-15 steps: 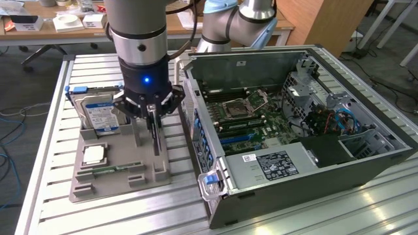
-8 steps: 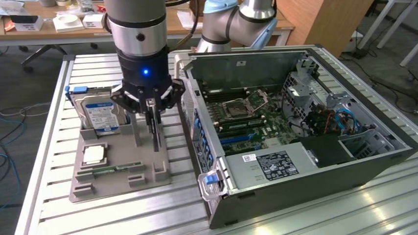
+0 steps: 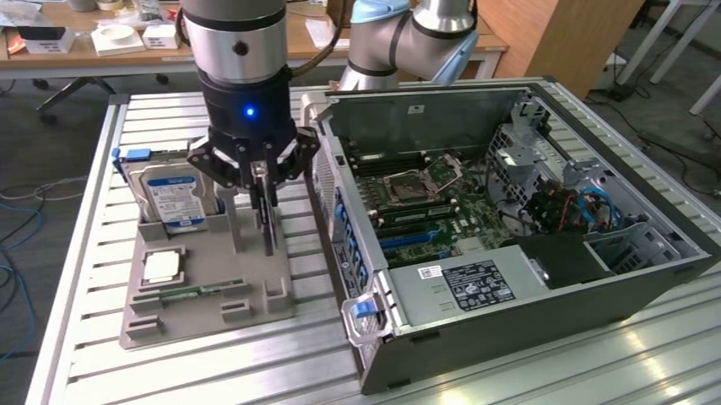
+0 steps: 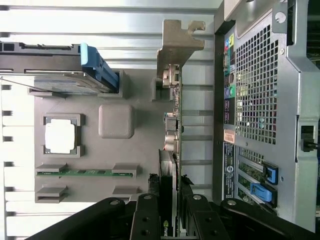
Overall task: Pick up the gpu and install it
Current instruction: 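Pick up the gpu and move the gpu toward the slot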
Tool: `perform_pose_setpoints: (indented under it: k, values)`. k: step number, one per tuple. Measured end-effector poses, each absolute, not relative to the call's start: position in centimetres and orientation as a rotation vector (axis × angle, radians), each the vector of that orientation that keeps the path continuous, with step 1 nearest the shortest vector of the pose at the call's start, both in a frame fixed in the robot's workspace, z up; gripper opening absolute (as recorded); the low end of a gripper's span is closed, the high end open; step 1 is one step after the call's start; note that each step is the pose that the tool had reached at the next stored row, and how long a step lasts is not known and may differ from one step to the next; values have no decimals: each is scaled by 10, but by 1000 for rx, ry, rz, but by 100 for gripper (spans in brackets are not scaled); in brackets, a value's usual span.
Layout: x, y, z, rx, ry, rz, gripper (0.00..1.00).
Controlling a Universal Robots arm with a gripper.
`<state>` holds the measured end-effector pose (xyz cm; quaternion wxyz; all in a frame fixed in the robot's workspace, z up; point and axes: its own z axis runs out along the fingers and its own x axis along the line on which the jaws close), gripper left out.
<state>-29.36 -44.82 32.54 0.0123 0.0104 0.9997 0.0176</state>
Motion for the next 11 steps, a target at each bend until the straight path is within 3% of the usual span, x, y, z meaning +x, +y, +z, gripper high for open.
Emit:
perform_pose_setpoints:
  k: [11]
  values:
    - [-294, -448, 346, 32, 3116, 49, 26]
